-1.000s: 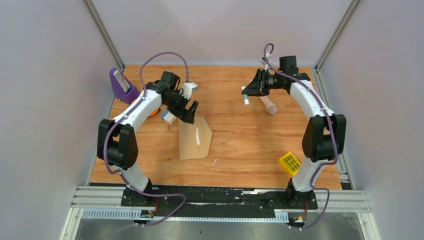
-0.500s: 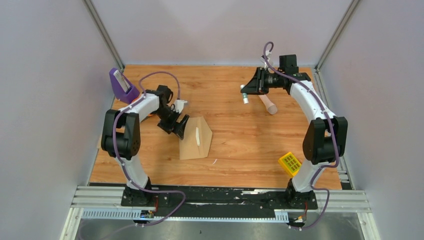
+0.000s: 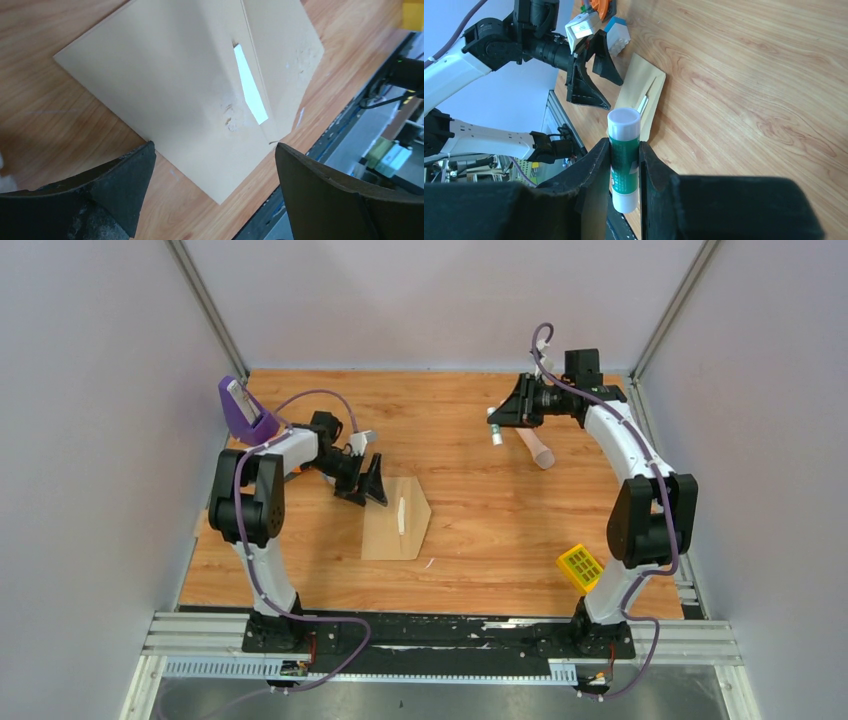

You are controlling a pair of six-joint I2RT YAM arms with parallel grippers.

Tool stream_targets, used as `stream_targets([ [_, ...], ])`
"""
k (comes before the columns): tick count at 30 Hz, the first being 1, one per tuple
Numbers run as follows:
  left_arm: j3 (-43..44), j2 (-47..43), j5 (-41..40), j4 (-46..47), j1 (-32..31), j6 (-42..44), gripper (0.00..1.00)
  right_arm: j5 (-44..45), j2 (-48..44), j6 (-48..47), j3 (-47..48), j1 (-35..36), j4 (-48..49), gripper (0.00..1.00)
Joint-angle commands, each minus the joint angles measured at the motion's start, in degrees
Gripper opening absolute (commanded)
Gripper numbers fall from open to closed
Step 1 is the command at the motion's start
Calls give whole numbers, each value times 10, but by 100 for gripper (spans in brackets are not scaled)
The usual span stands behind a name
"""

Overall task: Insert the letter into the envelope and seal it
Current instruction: Pick up the solid glue from the center of the board.

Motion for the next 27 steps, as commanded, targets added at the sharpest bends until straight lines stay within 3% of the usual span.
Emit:
stream_targets([
  [1,-18,39,47,77,-12,-57,100,8,-23,-13,4,-8,20,0],
  [9,21,74,69,174,-51,-157,100,26,-14,-18,7,-12,18,0],
  [14,87,36,52,123,-35,-93,100,31,-22,-26,4,-20,17,0],
  [16,110,-1,47,87,-23,-16,100,32,-26,-30,4,-22,17,0],
  [20,124,-71,12,-27,-21,241,100,34,-28,-35,5,-22,17,0],
  [23,40,-147,-65,6,-25,418,100,43,-25,-40,6,-22,17,0],
  [27,-80,-246,-92,63,-30,618,100,62,-22,-47,9,-22,15,0],
])
